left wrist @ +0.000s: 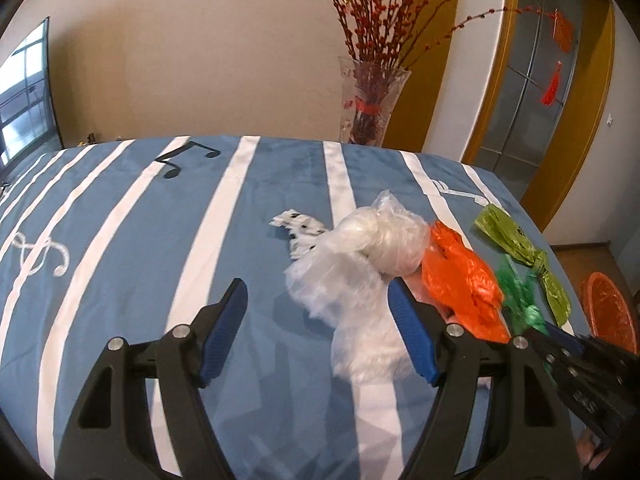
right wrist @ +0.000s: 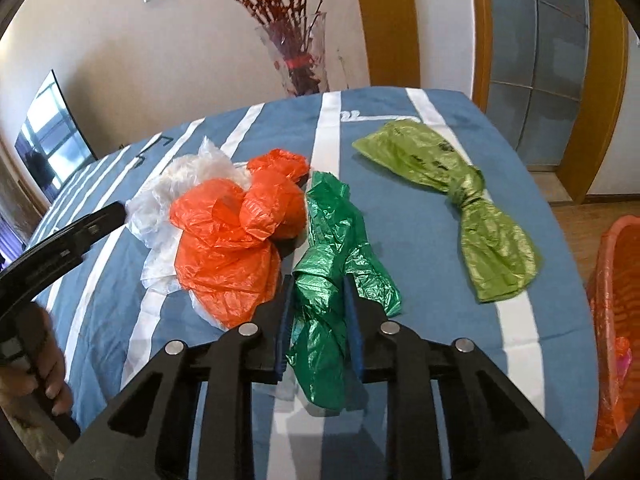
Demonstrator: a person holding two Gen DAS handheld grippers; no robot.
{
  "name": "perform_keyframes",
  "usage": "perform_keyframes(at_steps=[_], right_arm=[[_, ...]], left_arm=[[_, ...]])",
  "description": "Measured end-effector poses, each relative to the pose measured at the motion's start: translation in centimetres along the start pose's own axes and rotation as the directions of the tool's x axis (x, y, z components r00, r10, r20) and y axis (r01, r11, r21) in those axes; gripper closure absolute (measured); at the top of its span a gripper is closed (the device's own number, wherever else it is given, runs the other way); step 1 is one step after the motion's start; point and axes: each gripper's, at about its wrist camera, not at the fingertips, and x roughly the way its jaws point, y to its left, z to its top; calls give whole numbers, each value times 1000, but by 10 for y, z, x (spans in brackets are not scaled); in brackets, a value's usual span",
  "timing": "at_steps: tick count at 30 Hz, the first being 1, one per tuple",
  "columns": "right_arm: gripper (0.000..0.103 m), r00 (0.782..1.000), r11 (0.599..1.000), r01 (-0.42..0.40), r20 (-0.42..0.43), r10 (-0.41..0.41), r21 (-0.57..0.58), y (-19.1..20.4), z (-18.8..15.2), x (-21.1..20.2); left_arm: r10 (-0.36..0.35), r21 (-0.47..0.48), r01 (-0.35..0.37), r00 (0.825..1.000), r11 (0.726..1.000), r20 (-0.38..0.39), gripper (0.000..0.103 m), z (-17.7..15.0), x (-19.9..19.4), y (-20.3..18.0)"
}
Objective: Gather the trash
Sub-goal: 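Grasp the green bag with the right gripper while the left gripper grasps the white bag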
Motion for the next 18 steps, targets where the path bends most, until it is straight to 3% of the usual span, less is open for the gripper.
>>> perform_keyframes(at_steps=[7,12,18], right_arm=[[79,1000,1000,7,-4,-7,9,-15,-1,-5],[79,1000,1000,9,-16,-8,24,-24,-5,-3],[79,1000,1000,10,-13,-10,24,-25,-8,-7]], left_arm=[[-6,44,7,1000,999,-25,32,25,31,-12],[-44,79,52,993,995,-106,32,27,56,-16],[-136,68,147,980,987,-146,62,21,64,-19]])
